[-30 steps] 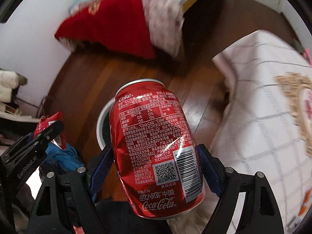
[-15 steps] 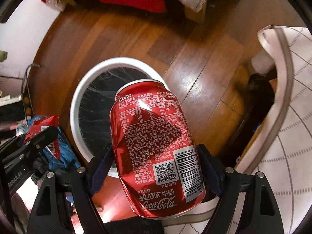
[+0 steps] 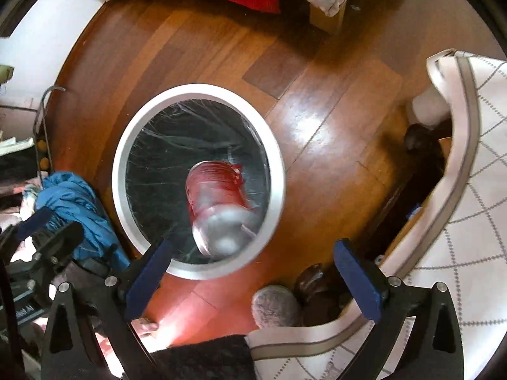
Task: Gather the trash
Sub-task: 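Carry both items over the white bin and release them inside, then move both grippers back toward the table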
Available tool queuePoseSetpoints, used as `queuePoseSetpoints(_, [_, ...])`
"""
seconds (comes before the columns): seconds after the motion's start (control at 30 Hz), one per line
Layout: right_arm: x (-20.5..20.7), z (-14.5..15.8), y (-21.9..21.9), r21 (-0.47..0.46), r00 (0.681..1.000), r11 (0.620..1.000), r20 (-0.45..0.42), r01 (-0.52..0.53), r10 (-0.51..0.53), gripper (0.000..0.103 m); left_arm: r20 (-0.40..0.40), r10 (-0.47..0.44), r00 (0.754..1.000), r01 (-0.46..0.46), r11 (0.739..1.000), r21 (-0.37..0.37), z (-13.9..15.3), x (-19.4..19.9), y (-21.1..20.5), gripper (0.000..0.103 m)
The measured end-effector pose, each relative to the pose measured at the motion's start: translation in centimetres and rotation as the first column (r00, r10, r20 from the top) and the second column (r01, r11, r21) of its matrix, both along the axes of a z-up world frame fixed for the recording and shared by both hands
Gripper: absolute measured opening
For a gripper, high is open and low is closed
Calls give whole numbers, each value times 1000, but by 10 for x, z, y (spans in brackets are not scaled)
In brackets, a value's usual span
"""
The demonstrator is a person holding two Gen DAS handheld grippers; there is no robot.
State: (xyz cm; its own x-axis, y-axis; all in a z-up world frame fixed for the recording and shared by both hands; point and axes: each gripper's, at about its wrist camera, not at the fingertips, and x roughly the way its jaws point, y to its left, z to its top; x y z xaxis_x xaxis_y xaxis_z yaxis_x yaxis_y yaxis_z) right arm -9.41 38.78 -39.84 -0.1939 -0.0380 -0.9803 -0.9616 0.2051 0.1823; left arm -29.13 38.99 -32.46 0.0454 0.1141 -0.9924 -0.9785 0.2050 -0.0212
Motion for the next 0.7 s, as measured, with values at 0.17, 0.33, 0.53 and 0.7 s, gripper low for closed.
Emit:
queuePoseSetpoints(0.17, [-4, 23, -16, 41, 997, 999, 77, -27, 24, 103, -5, 3, 1000, -3, 999, 45, 20, -3, -17, 98])
queuePoseSetpoints(0.33, [-7, 50, -34, 89, 994, 996, 103, -32, 23, 103, -3, -6, 1000, 6, 996, 89, 44, -3, -38, 98])
queuePoseSetpoints(0.53, [-8, 90, -63, 153, 995, 988, 100, -27, 12, 103, 18, 10, 1000, -12, 988, 156, 82, -9, -64, 98])
queuePoseSetpoints(0.7, [-7, 131, -91, 235, 995, 972, 98, -21, -3, 103, 13, 11, 1000, -13, 973, 230, 116, -11, -90, 98])
